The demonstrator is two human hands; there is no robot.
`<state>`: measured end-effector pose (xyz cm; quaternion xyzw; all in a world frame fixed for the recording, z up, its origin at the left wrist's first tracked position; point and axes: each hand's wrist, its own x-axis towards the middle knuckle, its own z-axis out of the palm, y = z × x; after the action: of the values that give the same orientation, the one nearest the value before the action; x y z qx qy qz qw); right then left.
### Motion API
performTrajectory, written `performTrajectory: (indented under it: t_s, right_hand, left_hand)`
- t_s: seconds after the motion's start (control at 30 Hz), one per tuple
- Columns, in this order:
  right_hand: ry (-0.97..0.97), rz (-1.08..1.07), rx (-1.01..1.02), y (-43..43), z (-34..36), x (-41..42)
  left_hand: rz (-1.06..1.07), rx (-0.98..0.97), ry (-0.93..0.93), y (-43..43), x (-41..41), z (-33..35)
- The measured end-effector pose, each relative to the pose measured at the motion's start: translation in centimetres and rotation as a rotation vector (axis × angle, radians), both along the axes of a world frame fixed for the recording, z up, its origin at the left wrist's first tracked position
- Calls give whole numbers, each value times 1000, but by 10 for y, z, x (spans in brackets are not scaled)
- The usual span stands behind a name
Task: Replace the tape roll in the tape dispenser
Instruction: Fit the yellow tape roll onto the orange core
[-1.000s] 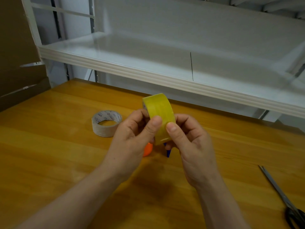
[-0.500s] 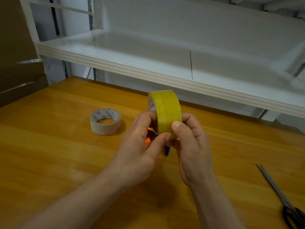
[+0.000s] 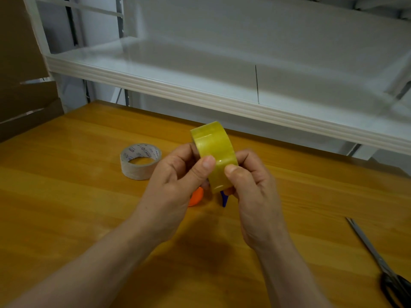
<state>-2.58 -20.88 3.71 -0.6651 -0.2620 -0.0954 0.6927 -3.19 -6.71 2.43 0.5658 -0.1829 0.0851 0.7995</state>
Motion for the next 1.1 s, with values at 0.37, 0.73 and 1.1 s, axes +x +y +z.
performTrajectory:
  t_s: [0.37,0.73,1.1]
  right_hand:
    - [78,-54,30,-3,-2,3]
    - [52,41,-6,1,-6,3]
    - [39,-72,-33,-1,-6,5]
  left_hand:
    - [100,276,-184,-10,-7,-3]
    - [-64,-192,117,2,1,5]
    - [36,113,-22,-8,-6,-1]
